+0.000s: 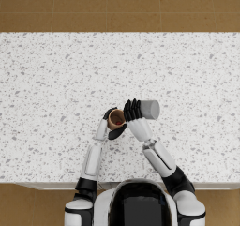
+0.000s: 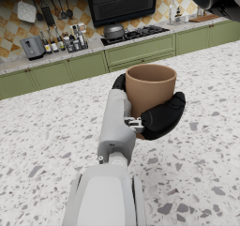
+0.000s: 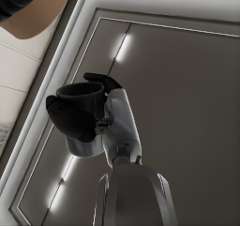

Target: Pick up two cups and pour the berry on the right into the cup on the left

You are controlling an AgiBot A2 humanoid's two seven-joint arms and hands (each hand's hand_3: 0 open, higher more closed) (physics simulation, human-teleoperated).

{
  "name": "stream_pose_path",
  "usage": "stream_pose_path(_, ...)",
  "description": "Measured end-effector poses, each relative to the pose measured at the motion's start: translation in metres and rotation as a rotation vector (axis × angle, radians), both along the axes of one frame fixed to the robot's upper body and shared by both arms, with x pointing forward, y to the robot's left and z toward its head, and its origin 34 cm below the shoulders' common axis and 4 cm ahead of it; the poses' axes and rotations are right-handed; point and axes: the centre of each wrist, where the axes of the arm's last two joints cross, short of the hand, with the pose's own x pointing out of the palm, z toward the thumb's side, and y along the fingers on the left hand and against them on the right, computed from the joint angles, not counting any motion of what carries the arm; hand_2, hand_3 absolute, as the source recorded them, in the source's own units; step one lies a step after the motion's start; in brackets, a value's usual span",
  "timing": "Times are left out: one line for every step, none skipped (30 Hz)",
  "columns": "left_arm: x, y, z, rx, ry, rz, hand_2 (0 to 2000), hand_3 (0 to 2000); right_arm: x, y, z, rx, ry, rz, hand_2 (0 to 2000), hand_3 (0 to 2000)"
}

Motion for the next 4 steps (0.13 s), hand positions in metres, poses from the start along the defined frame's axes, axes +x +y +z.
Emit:
stream_pose_path(0.0, 0.0, 0.0, 0.0, 0.0, 0.0, 2000, 1280, 0.0, 0.0, 0.0, 0.0, -0.001, 0.0, 2000, 1280)
stream_pose_path(0.0, 0.0, 0.0, 0.0, 0.0, 0.0, 2000, 1280, 0.0, 0.0, 0.0, 0.0, -0.001, 0.001, 2000, 1280)
stream_pose_path(0.0, 0.0, 0.0, 0.0, 0.0, 0.0, 2000, 1280, 0.0, 0.0, 0.0, 0.0, -0.002, 0.001, 2000, 1280)
stream_pose_path(0.0, 0.0, 0.0, 0.0, 0.0, 0.0, 2000, 1280, 0.0, 0.0, 0.0, 0.0, -0.002, 0.001, 2000, 1280)
